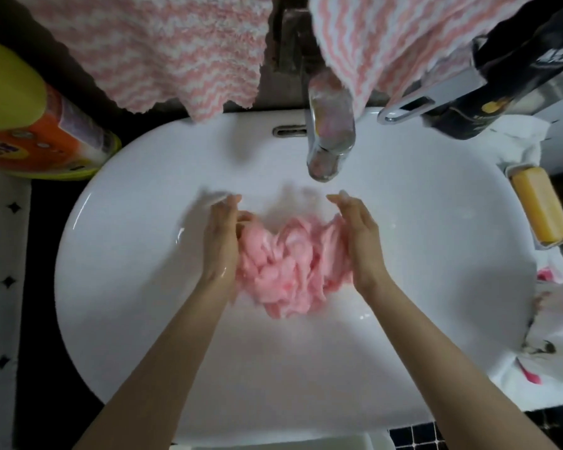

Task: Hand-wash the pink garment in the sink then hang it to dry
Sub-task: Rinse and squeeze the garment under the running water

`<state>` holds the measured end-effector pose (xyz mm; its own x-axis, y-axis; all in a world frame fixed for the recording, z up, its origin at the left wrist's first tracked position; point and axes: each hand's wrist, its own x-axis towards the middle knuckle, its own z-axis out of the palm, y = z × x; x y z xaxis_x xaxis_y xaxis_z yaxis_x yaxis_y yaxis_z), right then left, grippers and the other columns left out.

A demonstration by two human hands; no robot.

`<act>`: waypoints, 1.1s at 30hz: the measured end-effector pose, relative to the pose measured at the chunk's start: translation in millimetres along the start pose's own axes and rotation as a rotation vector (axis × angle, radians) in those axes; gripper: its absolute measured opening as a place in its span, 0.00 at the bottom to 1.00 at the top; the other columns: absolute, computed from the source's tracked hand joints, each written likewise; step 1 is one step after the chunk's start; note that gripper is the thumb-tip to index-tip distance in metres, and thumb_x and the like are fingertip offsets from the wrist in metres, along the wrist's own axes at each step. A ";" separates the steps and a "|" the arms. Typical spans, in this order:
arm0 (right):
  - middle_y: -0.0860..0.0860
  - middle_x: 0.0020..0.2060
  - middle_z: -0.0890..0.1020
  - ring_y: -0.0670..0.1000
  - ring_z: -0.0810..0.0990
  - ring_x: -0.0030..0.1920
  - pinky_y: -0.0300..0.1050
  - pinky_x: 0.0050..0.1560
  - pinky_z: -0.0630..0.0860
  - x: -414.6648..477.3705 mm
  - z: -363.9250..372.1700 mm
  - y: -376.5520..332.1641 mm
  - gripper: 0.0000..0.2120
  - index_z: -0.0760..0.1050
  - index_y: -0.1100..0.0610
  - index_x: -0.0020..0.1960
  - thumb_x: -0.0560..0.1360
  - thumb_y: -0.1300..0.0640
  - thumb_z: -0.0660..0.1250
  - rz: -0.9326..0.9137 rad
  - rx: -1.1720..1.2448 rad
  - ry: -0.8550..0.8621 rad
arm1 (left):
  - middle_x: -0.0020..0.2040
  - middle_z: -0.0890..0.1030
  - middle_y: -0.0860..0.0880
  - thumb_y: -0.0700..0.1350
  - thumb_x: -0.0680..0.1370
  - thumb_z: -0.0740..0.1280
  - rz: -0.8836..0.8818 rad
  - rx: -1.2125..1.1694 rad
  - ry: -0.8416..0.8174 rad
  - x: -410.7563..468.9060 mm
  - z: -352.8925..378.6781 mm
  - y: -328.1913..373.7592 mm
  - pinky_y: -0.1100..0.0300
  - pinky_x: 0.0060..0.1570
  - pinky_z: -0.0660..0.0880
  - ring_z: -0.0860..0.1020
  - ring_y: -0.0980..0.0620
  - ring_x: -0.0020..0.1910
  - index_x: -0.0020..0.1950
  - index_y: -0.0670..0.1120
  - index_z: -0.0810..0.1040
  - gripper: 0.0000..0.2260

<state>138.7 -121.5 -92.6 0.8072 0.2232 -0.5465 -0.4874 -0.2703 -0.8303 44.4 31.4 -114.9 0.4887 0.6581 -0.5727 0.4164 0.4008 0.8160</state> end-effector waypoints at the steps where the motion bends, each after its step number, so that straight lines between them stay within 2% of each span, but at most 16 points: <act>1: 0.41 0.38 0.80 0.39 0.78 0.40 0.33 0.46 0.75 -7.3 -3.6 2.4 0.13 0.79 0.51 0.54 0.78 0.44 0.62 -0.048 -0.136 0.020 | 0.46 0.80 0.49 0.57 0.76 0.63 0.172 0.152 0.061 -10.7 -4.6 -2.8 0.51 0.50 0.76 0.79 0.52 0.44 0.52 0.48 0.78 0.14; 3: 0.49 0.46 0.78 0.48 0.76 0.47 0.49 0.55 0.75 -20.3 -7.3 21.8 0.17 0.77 0.46 0.57 0.75 0.39 0.59 -0.268 -0.625 0.112 | 0.52 0.76 0.47 0.55 0.74 0.61 0.555 0.613 0.138 -30.7 -12.5 -21.2 0.51 0.48 0.76 0.77 0.48 0.48 0.55 0.46 0.78 0.17; 4: 0.51 0.54 0.75 0.52 0.74 0.55 0.54 0.59 0.71 -25.3 -7.3 36.3 0.22 0.75 0.44 0.61 0.73 0.36 0.56 -0.385 -0.841 0.108 | 0.57 0.75 0.45 0.57 0.73 0.61 0.668 0.850 0.157 -38.3 -13.6 -34.1 0.49 0.50 0.74 0.76 0.45 0.54 0.56 0.47 0.79 0.19; 6: 0.52 0.71 0.63 0.57 0.62 0.71 0.61 0.69 0.60 -29.8 -3.2 65.7 0.28 0.67 0.38 0.69 0.73 0.31 0.48 -0.440 -1.048 -0.045 | 0.67 0.70 0.41 0.61 0.72 0.61 0.678 1.099 0.148 -42.2 -13.8 -68.0 0.42 0.61 0.67 0.69 0.39 0.65 0.60 0.52 0.78 0.22; 8: 0.48 0.77 0.55 0.58 0.55 0.75 0.66 0.72 0.53 -31.6 2.3 85.0 0.30 0.60 0.36 0.73 0.74 0.30 0.41 -0.386 -1.103 -0.162 | 0.72 0.66 0.40 0.60 0.73 0.58 0.628 1.129 0.098 -46.0 -7.7 -91.4 0.38 0.65 0.64 0.65 0.38 0.70 0.64 0.54 0.75 0.22; 10: 0.51 0.73 0.66 0.64 0.64 0.71 0.69 0.67 0.59 -30.5 5.4 96.7 0.26 0.65 0.39 0.70 0.77 0.35 0.45 -0.412 -1.145 -0.120 | 0.70 0.70 0.42 0.57 0.75 0.57 0.712 1.189 0.086 -46.7 2.4 -107.0 0.46 0.63 0.66 0.68 0.41 0.68 0.64 0.53 0.72 0.20; 12: 0.55 0.61 0.78 0.67 0.75 0.58 0.66 0.55 0.72 -24.7 8.7 101.6 0.21 0.74 0.46 0.62 0.76 0.41 0.51 -0.517 -1.187 0.010 | 0.63 0.77 0.45 0.54 0.76 0.59 0.832 1.212 0.140 -39.7 11.0 -113.9 0.52 0.54 0.68 0.75 0.44 0.58 0.61 0.50 0.74 0.16; 13: 0.56 0.56 0.79 0.66 0.77 0.53 0.62 0.49 0.74 -19.4 10.5 103.4 0.19 0.76 0.49 0.58 0.75 0.42 0.53 -0.570 -1.199 0.057 | 0.58 0.79 0.46 0.52 0.76 0.60 0.889 1.207 0.184 -34.3 13.8 -113.8 0.54 0.50 0.68 0.77 0.44 0.53 0.58 0.48 0.75 0.14; 16: 0.56 0.44 0.79 0.61 0.78 0.45 0.53 0.39 0.74 1.4 18.9 102.4 0.20 0.78 0.53 0.52 0.74 0.43 0.54 -0.637 -1.176 0.081 | 0.45 0.79 0.47 0.49 0.76 0.64 0.971 1.187 0.277 -14.3 17.4 -110.6 0.56 0.41 0.68 0.76 0.46 0.40 0.51 0.48 0.74 0.07; 19: 0.55 0.38 0.79 0.58 0.78 0.37 0.48 0.33 0.72 18.7 28.1 100.3 0.19 0.79 0.55 0.45 0.74 0.43 0.55 -0.661 -1.082 0.109 | 0.37 0.75 0.48 0.49 0.76 0.63 0.968 1.221 0.320 0.1 23.6 -100.0 0.56 0.31 0.67 0.73 0.47 0.34 0.44 0.48 0.70 0.05; 23: 0.52 0.30 0.76 0.56 0.76 0.31 0.44 0.31 0.69 36.5 39.8 91.3 0.18 0.75 0.56 0.35 0.74 0.45 0.56 -0.612 -1.042 0.282 | 0.34 0.79 0.47 0.49 0.72 0.57 1.067 1.288 0.149 26.0 27.7 -83.7 0.59 0.29 0.72 0.79 0.47 0.33 0.45 0.46 0.69 0.08; 26: 0.54 0.30 0.79 0.57 0.79 0.34 0.44 0.33 0.70 44.9 49.8 79.1 0.20 0.77 0.57 0.35 0.75 0.45 0.57 -0.547 -1.001 0.353 | 0.31 0.79 0.49 0.50 0.72 0.62 0.955 1.364 0.039 35.3 34.7 -58.7 0.63 0.26 0.70 0.79 0.48 0.29 0.39 0.46 0.77 0.09; 27: 0.54 0.33 0.81 0.58 0.80 0.39 0.46 0.38 0.71 44.1 52.4 73.9 0.21 0.79 0.57 0.38 0.75 0.44 0.56 -0.467 -0.986 0.335 | 0.33 0.80 0.48 0.50 0.74 0.65 0.842 1.379 -0.009 34.1 38.2 -50.0 0.61 0.29 0.70 0.80 0.47 0.32 0.39 0.46 0.78 0.09; 29: 0.55 0.38 0.82 0.59 0.79 0.46 0.49 0.46 0.70 40.2 54.1 65.7 0.22 0.80 0.56 0.42 0.76 0.44 0.52 -0.275 -0.928 0.278 | 0.41 0.82 0.46 0.51 0.78 0.62 0.590 1.317 -0.079 30.8 42.9 -38.8 0.56 0.37 0.69 0.80 0.44 0.42 0.41 0.49 0.75 0.09; 31: 0.53 0.37 0.81 0.57 0.78 0.43 0.49 0.46 0.73 34.8 49.1 52.5 0.20 0.77 0.54 0.39 0.73 0.44 0.51 -0.161 -0.741 0.262 | 0.44 0.82 0.46 0.51 0.78 0.61 0.448 1.011 -0.075 23.2 40.3 -27.5 0.55 0.42 0.71 0.79 0.44 0.46 0.41 0.51 0.72 0.08; 33: 0.50 0.33 0.77 0.53 0.75 0.38 0.48 0.43 0.71 24.3 40.0 30.1 0.13 0.71 0.53 0.35 0.73 0.46 0.57 -0.115 -0.386 0.217 | 0.47 0.82 0.49 0.52 0.78 0.63 0.372 0.608 -0.045 13.1 34.2 -10.0 0.58 0.46 0.73 0.79 0.49 0.47 0.48 0.50 0.76 0.07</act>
<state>130.4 -86.8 -135.3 0.9199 0.0818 -0.3836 -0.2641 -0.5940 -0.7599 72.9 14.3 -133.2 0.7069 0.6502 -0.2785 0.5634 -0.2796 0.7774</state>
